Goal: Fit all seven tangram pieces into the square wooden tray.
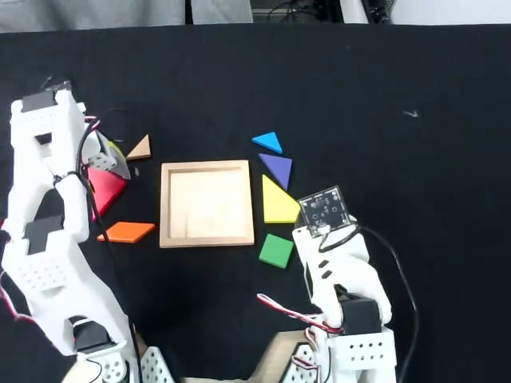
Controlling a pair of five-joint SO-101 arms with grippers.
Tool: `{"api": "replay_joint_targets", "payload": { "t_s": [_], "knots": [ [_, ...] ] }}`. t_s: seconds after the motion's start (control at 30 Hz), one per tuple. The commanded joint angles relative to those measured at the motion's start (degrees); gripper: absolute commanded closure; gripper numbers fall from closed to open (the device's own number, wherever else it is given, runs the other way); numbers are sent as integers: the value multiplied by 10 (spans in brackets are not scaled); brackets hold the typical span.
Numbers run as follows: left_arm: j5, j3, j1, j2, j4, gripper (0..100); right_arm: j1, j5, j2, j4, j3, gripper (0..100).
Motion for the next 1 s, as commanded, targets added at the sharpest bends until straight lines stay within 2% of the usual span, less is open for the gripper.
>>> {"api": "replay_joint_targets", "payload": {
  "t_s": [0.0,0.13,0.3,0.77,0.97],
  "knots": [
    [4,-27,-24,14,-25,735,-4,6,-51,1,-2,984],
    [3,-43,-27,40,-36,734,-4,6,-51,-1,-2,984],
    [2,-70,-21,67,-38,667,-4,6,-51,1,-2,984],
    [-15,-158,-18,183,-33,664,-4,6,-51,2,-2,984],
    [-30,-190,-43,214,-32,667,-4,6,-51,1,-2,984]
  ]
}}
